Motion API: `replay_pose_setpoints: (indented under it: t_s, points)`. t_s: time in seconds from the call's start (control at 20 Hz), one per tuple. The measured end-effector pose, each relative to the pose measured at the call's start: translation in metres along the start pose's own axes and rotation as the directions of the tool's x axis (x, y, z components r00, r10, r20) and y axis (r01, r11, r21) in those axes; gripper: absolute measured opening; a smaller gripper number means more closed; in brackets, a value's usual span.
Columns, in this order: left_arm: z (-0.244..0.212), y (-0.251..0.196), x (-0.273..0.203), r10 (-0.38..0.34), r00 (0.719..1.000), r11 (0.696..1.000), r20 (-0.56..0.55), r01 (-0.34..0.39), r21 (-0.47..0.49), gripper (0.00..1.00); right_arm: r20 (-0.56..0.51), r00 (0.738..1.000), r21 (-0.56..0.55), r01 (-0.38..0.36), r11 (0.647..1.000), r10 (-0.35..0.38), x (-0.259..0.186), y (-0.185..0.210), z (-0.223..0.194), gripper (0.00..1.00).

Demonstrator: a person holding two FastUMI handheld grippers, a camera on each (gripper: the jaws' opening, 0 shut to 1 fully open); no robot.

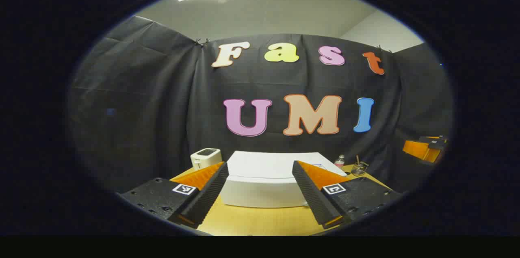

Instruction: Open the microwave oven with the left hand, put the food in, and close the microwave oven.

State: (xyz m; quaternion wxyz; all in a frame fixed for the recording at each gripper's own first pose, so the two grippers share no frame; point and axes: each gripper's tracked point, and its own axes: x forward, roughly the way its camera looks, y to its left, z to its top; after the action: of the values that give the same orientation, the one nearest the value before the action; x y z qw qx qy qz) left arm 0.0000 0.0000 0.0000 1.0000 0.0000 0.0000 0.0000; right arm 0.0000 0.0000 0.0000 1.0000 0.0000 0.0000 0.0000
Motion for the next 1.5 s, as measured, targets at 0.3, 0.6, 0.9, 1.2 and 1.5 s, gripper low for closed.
replay_pose_setpoints:
  t_s: [0.3, 0.6, 0.9, 1.2, 1.5]
  points:
    - [0.001, -0.008, 0.007, -0.002, 1.0, 1.0, 0.007, 0.002, -0.025, 0.96, 0.009, 1.0, -0.051, 0.016, 0.999, -0.016, 0.004, -0.02, 0.008, 0.96]
    - [-0.002, -0.011, 0.008, 0.0, 1.0, 1.0, 0.008, 0.001, -0.028, 0.97, 0.019, 1.0, -0.061, 0.018, 0.998, -0.016, 0.007, -0.022, 0.009, 0.96]
    - [-0.002, -0.01, 0.009, 0.013, 1.0, 1.0, 0.011, -0.013, -0.009, 0.98, 0.021, 1.0, -0.067, 0.006, 0.998, -0.005, 0.011, -0.02, 0.009, 0.96]
    - [-0.024, -0.017, 0.008, -0.007, 0.999, 1.0, -0.035, 0.008, 0.019, 0.98, -0.002, 1.0, -0.051, -0.017, 0.999, 0.017, 0.012, -0.015, -0.001, 0.96]
    - [-0.086, -0.036, 0.009, -0.063, 0.982, 0.997, -0.177, 0.068, 0.021, 0.96, -0.043, 0.999, -0.013, -0.005, 1.0, 0.004, 0.009, -0.021, -0.014, 0.96]
